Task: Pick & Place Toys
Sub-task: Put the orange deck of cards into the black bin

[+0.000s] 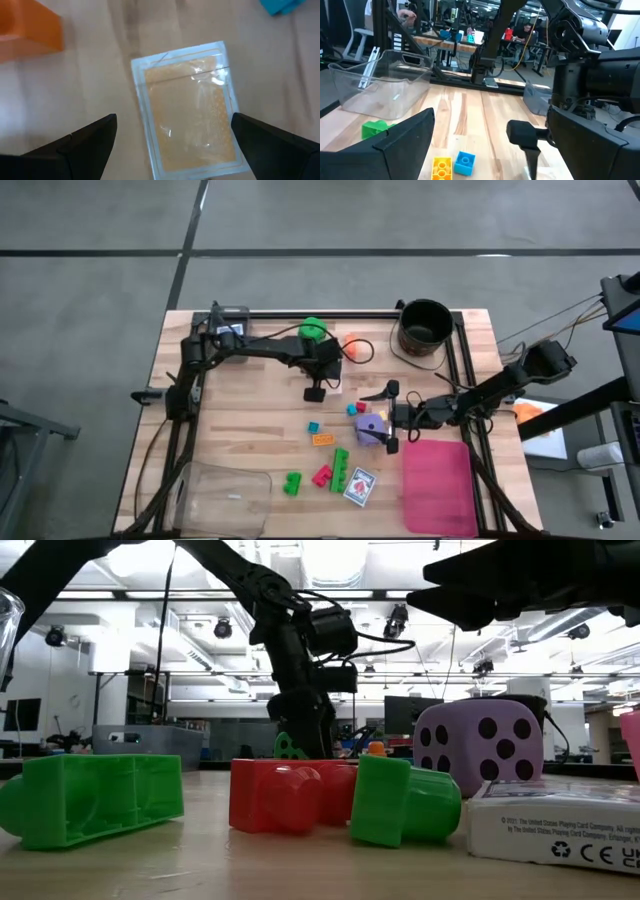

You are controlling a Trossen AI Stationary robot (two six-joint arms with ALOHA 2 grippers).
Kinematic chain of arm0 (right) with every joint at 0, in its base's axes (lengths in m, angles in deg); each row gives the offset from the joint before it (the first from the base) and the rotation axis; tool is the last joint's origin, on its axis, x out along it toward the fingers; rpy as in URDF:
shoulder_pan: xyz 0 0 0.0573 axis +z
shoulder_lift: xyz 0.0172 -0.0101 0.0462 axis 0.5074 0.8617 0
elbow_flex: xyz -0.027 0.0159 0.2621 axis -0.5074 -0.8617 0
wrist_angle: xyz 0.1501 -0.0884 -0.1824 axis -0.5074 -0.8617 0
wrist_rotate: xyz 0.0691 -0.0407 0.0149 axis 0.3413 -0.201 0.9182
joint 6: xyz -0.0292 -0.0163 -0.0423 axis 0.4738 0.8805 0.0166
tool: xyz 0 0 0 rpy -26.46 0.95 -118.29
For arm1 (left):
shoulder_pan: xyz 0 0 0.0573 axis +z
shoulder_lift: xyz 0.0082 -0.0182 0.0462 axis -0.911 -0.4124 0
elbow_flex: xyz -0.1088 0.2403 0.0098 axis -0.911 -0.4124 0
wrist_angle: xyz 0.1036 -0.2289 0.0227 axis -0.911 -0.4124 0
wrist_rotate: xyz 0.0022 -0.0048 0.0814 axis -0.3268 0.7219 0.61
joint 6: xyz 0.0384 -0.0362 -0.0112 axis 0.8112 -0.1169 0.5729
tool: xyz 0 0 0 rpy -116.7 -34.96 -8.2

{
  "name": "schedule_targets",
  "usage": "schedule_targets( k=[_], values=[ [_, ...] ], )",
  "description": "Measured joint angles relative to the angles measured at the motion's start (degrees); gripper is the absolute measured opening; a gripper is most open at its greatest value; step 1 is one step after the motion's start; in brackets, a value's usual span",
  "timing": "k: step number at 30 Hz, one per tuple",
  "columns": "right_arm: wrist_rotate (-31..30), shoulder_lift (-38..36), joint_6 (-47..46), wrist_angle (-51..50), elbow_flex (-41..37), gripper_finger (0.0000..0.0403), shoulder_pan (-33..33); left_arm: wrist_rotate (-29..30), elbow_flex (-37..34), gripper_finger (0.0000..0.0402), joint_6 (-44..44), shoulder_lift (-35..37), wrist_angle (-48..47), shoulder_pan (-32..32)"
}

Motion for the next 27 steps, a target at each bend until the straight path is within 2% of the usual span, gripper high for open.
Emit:
schedule_targets(
  k=[2,15,20,27],
  values=[
    [0.00,0.00,-0.04,0.01,0.00,0.0385,0.00,-1.62,-0.01,0.0400,-0.73,-0.12,-0.27,0.00],
    [0.00,0.00,-0.05,-0.03,0.03,0.0385,0.00,-2.83,-0.07,0.0400,-5.64,1.59,-3.22,0.18],
    [0.00,0.00,-0.06,-0.02,0.03,0.0385,0.00,-6.79,-0.04,0.0400,-7.34,3.40,-3.49,0.04],
    [0.01,0.01,-0.05,-0.03,0.01,0.0385,0.00,-6.09,-0.11,0.0400,-7.42,2.43,-1.87,-1.32]
  ],
)
